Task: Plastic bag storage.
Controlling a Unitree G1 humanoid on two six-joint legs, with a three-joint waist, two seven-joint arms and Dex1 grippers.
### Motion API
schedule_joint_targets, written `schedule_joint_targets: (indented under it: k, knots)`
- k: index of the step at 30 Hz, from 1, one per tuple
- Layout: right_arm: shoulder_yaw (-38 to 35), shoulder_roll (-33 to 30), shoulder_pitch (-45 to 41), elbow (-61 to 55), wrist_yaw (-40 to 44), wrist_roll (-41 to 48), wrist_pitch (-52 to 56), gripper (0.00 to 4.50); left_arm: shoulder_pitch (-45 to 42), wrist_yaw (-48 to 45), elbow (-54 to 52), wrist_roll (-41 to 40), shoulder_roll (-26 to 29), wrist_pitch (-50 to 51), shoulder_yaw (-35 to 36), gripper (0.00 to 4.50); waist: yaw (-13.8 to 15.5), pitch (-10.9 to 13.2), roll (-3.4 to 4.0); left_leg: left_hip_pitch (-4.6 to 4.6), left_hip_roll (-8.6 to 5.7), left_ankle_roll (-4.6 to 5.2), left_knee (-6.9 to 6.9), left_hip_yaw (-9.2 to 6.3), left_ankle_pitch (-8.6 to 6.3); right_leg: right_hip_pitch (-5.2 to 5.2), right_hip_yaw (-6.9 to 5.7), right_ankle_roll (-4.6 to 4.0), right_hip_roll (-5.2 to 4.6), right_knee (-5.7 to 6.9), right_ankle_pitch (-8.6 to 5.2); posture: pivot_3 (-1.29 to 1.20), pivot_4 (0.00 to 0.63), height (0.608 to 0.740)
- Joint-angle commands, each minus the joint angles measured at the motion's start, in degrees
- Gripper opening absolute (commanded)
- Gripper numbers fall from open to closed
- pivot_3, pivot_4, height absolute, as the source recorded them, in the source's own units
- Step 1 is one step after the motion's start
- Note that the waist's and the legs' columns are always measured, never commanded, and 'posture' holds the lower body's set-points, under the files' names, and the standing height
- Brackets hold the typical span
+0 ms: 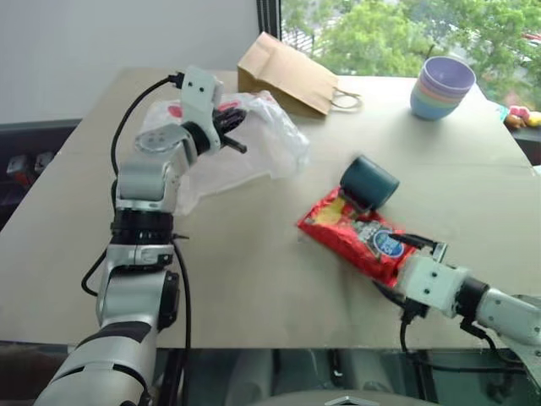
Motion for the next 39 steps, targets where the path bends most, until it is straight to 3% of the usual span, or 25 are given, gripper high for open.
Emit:
schedule_joint_targets:
  k: [1, 8, 18, 21, 22, 28, 33, 39]
  knots:
    - [3.5, -1.1, -2.8, 3.1, -1.1, -8.4, -1.8, 4.50, -2.6, 1.2, -5.3, -0.8, 0.3, 4.4, 0.4, 0.08, -0.1, 0.0, -0.04, 0.01, 0.00, 0.00, 0.02, 0.01, 0.00, 0.00, 0.00, 0.01, 0.00, 0.00, 0.00, 0.00, 0.150, 0.740]
    - [8.7, 0.6, -3.4, 5.1, 0.6, -13.5, -0.2, 4.50, -4.0, 0.7, -6.0, -0.5, 1.1, 7.3, 0.1, 0.08, 0.0, 0.0, -0.08, 0.04, 0.01, 0.00, 0.05, -0.03, 0.01, 0.01, -0.01, -0.09, 0.04, 0.05, -0.06, 0.00, 0.150, 0.740]
    - [10.8, 7.0, -9.8, 15.0, -7.1, -26.2, -0.8, 4.50, -4.0, 0.8, -7.4, -2.1, 0.6, 12.0, 1.1, 0.08, -0.1, -0.1, -0.15, 0.08, 0.02, 0.00, 0.28, -0.02, 0.01, 0.09, 0.00, -0.13, 0.04, 0.11, -0.08, 0.00, 0.150, 0.740]
    - [10.9, 8.4, -11.5, 16.7, -7.1, -27.0, -1.9, 3.14, -4.4, -0.1, -7.5, -2.9, 1.8, 14.6, 1.1, 0.00, 0.0, -0.1, -0.16, 0.04, 0.01, 0.00, 0.32, -0.03, 0.01, 0.10, 0.01, -0.12, 0.03, 0.12, -0.06, 0.00, 0.150, 0.740]
    - [10.8, 8.6, -11.7, 16.6, -6.8, -26.8, -2.5, 3.08, -4.8, -0.3, -7.5, -3.2, 2.3, 16.0, 1.0, 0.00, 0.0, -0.1, -0.16, 0.04, 0.01, 0.00, 0.32, -0.04, 0.01, 0.10, 0.00, -0.12, 0.03, 0.12, -0.06, 0.00, 0.150, 0.740]
    - [6.2, 9.6, -13.3, 9.9, -0.1, -15.7, -5.7, 0.11, -10.0, -5.0, -4.6, -7.9, 5.8, 27.4, 1.5, 0.00, -0.2, 0.0, -0.16, -0.02, 0.02, 0.00, 0.31, -0.07, 0.00, 0.05, 0.00, 0.07, 0.07, 0.12, 0.05, 0.00, 0.150, 0.740]
    - [5.3, 9.9, -17.3, 8.2, 1.9, -13.6, -6.2, 0.04, -13.6, -6.7, -3.3, -9.6, 6.8, 31.9, 0.4, 0.00, -0.2, 0.0, -0.16, 0.00, 0.02, 0.00, 0.31, -0.07, 0.00, 0.05, 0.00, 0.08, 0.07, 0.12, 0.05, 0.00, 0.150, 0.740]
    - [5.5, 12.1, -20.4, 0.4, 8.7, -2.1, 0.0, 0.04, -17.1, -3.6, 0.3, -8.3, 4.9, 32.5, 0.4, 0.00, -0.1, 0.0, -0.16, -0.05, 0.02, 0.00, 0.31, -0.11, 0.00, 0.05, -0.01, 0.07, 0.08, 0.13, 0.05, 0.00, 0.150, 0.740]
